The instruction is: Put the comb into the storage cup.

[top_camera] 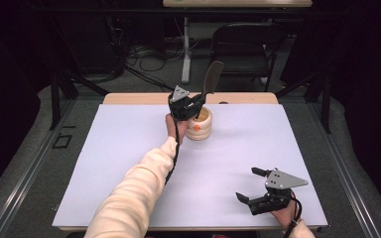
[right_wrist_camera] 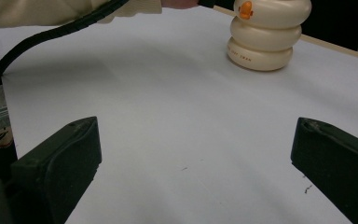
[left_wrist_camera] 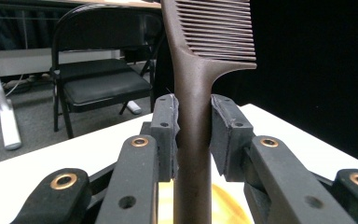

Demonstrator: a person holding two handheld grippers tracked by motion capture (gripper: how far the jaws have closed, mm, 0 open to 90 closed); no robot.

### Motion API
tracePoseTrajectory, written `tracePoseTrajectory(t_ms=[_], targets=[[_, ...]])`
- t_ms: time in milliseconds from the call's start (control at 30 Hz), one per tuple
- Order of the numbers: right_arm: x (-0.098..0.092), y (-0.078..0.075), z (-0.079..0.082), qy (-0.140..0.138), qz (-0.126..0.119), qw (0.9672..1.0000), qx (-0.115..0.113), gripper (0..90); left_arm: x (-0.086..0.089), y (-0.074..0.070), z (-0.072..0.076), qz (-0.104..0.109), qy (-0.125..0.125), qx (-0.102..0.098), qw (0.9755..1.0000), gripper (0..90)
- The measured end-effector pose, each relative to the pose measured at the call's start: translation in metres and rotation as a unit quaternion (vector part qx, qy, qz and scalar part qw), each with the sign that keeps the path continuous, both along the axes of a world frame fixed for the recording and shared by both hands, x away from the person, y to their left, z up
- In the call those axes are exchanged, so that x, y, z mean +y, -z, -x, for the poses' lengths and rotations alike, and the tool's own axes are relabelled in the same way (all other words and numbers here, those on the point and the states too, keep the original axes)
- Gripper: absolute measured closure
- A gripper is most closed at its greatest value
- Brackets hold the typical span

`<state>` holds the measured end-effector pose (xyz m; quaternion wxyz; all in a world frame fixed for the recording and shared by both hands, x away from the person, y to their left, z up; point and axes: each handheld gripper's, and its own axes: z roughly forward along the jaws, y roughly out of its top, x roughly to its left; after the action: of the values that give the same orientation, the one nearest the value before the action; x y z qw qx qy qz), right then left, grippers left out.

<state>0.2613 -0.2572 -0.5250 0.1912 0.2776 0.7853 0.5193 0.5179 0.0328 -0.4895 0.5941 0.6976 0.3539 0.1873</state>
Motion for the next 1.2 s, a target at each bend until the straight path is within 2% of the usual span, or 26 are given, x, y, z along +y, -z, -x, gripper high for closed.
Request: tracePoseTrajectory(t_ms=[667,767,800,833,1200], targets=[[0.0,0.0,0.0,0.0,0.0,1.0,0.0,1.1,0.002,0.014,0.001,-0.009,0.001,0.018,0.9998,72.1],[0.0,0.0,0.0,0.0,0.0,1.0,0.0,1.1,0.001,0.015,0.002,-0.015,0.002,0.017,0.9997,72.1],[0.0,0.0,0.0,0.0,0.0,1.0,0.0,1.1,0.0,0.015,0.003,-0.018,-0.006,0.015,0.9997,72.1],[0.0,0.0,0.0,0.0,0.0,1.0,0.0,1.1,0.0,0.015,0.003,-0.018,0.002,0.017,0.9997,72.1],[0.0,0.0,0.0,0.001,0.0,1.0,0.0,1.1,0.0,0.017,0.004,-0.038,-0.001,0.019,0.9991,72.1]])
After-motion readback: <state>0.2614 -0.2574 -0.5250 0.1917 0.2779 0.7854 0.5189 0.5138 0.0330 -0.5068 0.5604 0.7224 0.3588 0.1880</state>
